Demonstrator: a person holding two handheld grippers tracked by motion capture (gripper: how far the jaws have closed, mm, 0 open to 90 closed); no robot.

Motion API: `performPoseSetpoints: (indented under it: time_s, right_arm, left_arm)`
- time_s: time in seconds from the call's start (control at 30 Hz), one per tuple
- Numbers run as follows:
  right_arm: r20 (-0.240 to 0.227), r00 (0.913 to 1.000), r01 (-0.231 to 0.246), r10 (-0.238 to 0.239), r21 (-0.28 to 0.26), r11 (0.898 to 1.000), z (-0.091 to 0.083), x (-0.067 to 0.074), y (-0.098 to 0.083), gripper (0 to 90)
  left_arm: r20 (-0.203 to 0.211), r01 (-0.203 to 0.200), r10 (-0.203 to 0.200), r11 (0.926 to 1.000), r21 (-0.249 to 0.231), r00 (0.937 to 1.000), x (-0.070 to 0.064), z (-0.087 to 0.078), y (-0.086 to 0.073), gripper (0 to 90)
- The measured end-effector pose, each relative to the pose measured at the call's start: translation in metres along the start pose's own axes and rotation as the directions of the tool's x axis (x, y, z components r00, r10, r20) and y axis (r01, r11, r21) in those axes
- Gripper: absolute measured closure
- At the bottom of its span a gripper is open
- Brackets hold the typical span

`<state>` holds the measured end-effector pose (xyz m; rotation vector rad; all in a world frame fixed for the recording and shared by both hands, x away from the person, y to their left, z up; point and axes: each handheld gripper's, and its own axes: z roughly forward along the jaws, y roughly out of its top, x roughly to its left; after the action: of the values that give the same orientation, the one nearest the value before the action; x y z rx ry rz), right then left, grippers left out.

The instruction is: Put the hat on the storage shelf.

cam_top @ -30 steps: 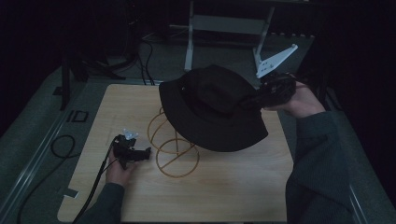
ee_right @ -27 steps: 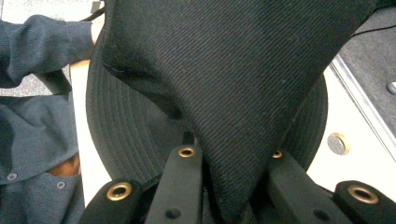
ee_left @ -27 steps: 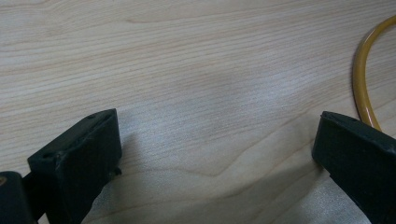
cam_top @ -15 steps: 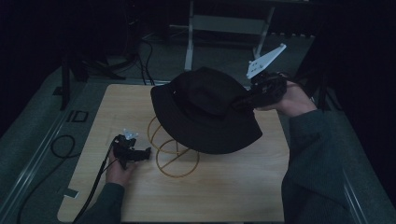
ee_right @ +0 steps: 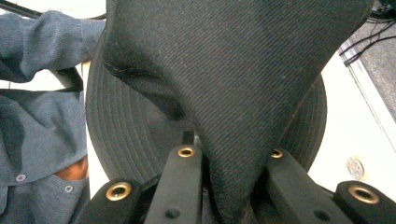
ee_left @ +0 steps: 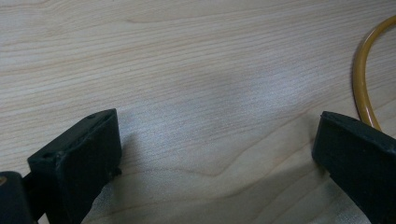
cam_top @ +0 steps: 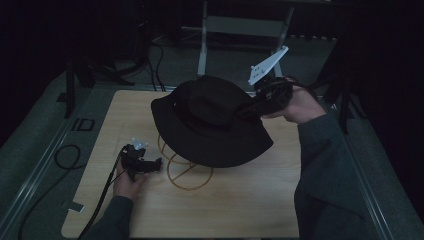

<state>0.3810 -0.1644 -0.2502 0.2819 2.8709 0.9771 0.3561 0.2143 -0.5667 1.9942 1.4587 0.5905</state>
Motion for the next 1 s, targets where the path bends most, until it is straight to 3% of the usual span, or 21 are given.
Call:
performPoseSetpoints:
  time_s: [0.6, 0.8, 1.0]
  right_arm:
    - [-0.063, 0.9976, 0.029, -0.027, 0.025, 0.999, 0.04, 0.003, 0.022, 82.5]
    - [-0.048, 0.9987, 0.017, -0.015, 0.031, 0.999, 0.051, 0.002, 0.025, 77.7]
    - [-0.071, 0.9972, 0.027, -0.023, 0.055, 0.998, 0.058, 0.006, 0.025, 70.4]
  left_arm:
    - [0.001, 0.001, -0.001, 1.0, 0.002, 1.0, 0.0, 0.0, 0.0, 1.5]
    - [0.003, 0.004, -0.004, 1.0, -0.001, 1.0, 0.0, 0.0, 0.0, 1.6]
    - [0.004, -0.001, 0.001, 1.0, 0.004, 1.0, 0.0, 0.0, 0.0, 1.5]
